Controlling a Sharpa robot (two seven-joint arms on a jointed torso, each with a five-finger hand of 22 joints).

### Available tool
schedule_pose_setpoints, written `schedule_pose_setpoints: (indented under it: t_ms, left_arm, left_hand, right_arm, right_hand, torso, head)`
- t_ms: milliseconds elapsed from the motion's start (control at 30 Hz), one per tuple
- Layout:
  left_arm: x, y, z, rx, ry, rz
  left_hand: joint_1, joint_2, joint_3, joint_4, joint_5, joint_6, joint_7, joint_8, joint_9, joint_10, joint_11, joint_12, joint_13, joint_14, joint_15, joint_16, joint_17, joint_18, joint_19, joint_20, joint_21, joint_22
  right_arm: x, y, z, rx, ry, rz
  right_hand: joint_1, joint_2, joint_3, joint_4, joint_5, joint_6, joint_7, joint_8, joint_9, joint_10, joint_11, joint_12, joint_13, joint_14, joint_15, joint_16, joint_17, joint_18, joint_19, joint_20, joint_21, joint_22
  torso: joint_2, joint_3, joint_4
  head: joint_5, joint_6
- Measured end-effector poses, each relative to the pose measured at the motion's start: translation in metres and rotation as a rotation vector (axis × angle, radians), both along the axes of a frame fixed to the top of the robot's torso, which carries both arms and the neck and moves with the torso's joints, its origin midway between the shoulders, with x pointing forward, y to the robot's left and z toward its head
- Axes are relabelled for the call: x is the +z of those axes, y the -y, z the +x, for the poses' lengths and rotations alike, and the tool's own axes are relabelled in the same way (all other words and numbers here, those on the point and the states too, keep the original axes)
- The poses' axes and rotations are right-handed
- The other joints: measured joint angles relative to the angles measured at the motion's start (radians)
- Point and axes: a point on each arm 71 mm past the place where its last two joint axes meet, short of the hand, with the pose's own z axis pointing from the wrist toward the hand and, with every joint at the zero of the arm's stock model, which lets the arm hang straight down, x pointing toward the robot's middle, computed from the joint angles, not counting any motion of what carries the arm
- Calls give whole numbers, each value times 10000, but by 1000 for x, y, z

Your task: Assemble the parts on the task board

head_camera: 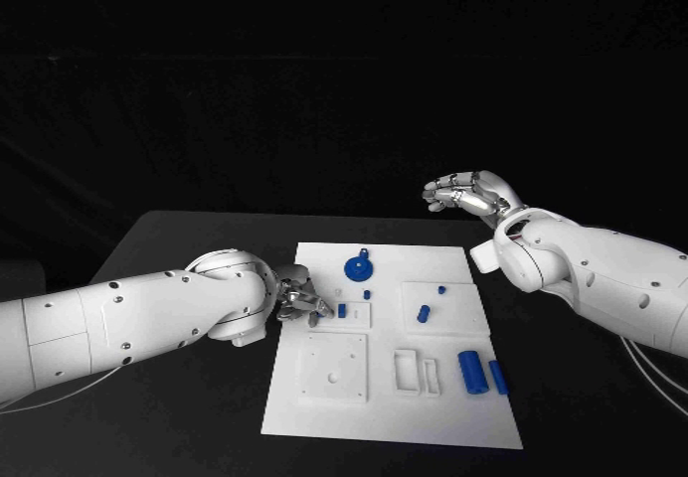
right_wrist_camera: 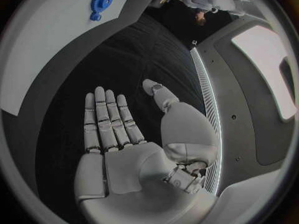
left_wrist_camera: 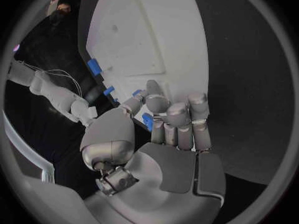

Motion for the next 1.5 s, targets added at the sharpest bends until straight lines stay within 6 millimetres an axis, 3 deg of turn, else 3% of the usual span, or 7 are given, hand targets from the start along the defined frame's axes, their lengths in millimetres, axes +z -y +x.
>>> schedule_pose_setpoints:
  t_ms: [100,300,533,767,1000,1100,1500]
  left_arm:
    - [0,0,0,7,-14,14]
    - [-2,-2,1,36,-79,49]
    - [-2,-3,1,72,-105,16]
    - [0,-7,2,201,-65,-65]
    - [5,-13,6,590,109,-408]
    - [8,-16,8,798,214,-607]
    - [17,-20,12,1432,357,-1627]
  left_hand:
    - [14,-14,13,73,-145,1,0,1,0,-10,-10,0,-13,0,0,0,-7,2,0,0,0,0]
    - [-133,-317,-105,432,-999,35,-35,1,16,-57,-65,0,-38,-1,-4,0,-29,8,0,-1,0,-1]
    - [-468,-659,-199,825,-1004,-15,15,37,62,-30,-59,0,-57,-33,-36,0,-39,9,0,-1,0,7]
    - [-589,-1492,112,1637,-1004,-112,36,36,117,-30,-59,0,-109,-69,-72,0,-82,8,0,-1,0,6]
    - [-638,-1690,245,1902,-1004,-131,55,33,122,-31,-59,0,-121,-69,-71,0,-95,7,0,-1,0,5]
    - [-866,-2187,-183,1864,-969,-727,178,-326,36,-309,141,-326,-270,-385,-167,-324,-260,6,-269,77,-162,-7]
    - [-736,-2356,-977,1761,-987,-2043,600,-1082,-155,-880,518,-1192,-625,-1000,-77,-1141,-663,2,-899,325,-785,-284]
  right_arm:
    - [0,0,0,-1,-1,0]
    - [0,0,0,-4,-8,-1]
    - [-2,1,0,-13,-31,-3]
    - [-2,1,0,-19,-39,-5]
    - [-2,1,0,-22,-45,-6]
    - [-3,1,0,-24,-48,-7]
    - [-3,2,0,-32,-60,-8]
  right_hand:
    - [0,0,0,0,0,0,0,0,0,0,0,0,0,0,0,0,0,48,0,0,0,0]
    - [0,0,0,0,0,0,0,0,-8,0,0,0,-11,0,-1,0,-1,47,0,0,0,-1]
    - [0,0,0,0,0,0,0,0,-8,0,0,0,-10,1,-1,0,-8,47,1,-1,0,7]
    - [0,0,0,0,0,0,0,0,-8,0,0,0,-19,1,-1,0,-7,48,1,-1,0,6]
    - [0,0,0,0,0,-25,24,0,-7,0,0,0,-18,1,-1,0,-7,47,1,-1,0,6]
    - [0,0,0,0,0,-25,24,0,-7,0,0,0,-18,1,-1,0,-6,47,1,-1,0,5]
    - [0,0,0,0,0,-61,-13,0,-17,0,0,0,-26,2,-2,0,-15,47,1,-1,0,4]
  torso:
    - [1,-3,1]
    - [2,-4,5]
    - [2,-7,8]
    - [2,-12,11]
    - [2,-18,13]
    - [2,-19,13]
    - [1,-19,14]
  head:
    - [-7,1]
    - [-10,5]
    - [-23,1]
    - [-45,7]
    - [-61,17]
    - [-70,26]
    - [-83,45]
